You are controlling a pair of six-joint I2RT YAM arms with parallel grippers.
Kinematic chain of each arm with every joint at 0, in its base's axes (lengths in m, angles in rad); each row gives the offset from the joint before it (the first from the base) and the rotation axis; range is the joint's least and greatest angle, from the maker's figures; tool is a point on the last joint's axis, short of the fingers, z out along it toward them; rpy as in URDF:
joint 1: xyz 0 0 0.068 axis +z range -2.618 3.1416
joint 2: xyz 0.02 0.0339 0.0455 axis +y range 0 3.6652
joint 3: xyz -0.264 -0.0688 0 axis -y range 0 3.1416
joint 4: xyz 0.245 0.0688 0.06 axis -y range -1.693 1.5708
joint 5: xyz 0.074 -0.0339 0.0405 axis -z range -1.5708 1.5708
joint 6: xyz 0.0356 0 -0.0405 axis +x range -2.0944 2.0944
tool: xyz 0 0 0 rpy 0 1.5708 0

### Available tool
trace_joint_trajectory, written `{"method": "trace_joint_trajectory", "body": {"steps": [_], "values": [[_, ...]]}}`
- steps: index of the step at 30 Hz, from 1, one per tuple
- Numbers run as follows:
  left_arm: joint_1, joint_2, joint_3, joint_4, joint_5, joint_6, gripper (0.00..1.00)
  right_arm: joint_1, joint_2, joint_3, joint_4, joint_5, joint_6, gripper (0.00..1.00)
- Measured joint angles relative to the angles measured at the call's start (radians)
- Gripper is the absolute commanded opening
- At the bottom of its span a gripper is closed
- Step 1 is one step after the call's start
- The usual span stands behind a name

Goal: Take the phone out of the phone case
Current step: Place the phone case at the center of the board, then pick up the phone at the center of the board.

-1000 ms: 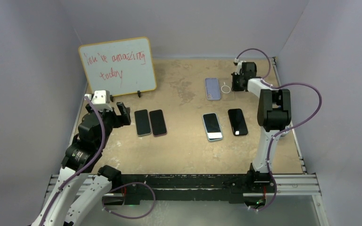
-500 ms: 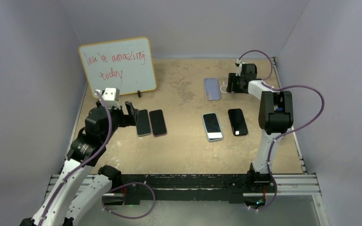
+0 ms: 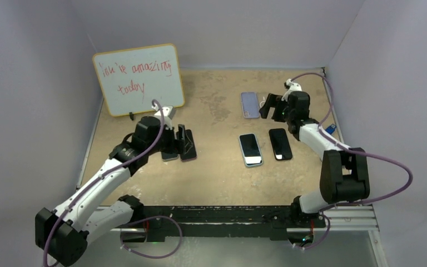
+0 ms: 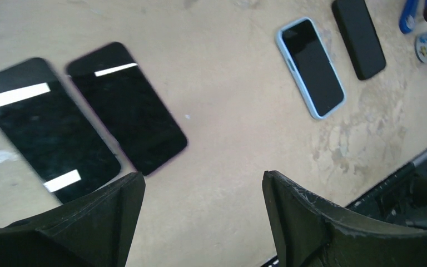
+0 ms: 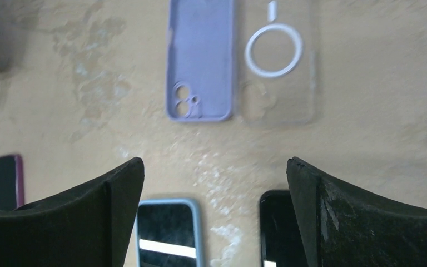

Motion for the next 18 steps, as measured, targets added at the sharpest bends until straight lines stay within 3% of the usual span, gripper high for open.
{"method": "trace_joint_trajectory", "body": {"steps": [7,11,18], "values": [[-0.172,0.112,-0.08,0.169,-0.007,-0.084,0.81,0.181,-0.127,-0.204,0.106,0.031,0.066,0.99],[-0.19,0.202,-0.117,0.211,-0.014,-0.115,0.81,0.244,-0.188,-0.322,0.188,0.058,0.104,0.99],[-0.205,0.293,-0.124,0.264,-0.026,-0.137,0.81,0.245,-0.273,-0.437,0.27,0.114,0.143,0.99]]}}
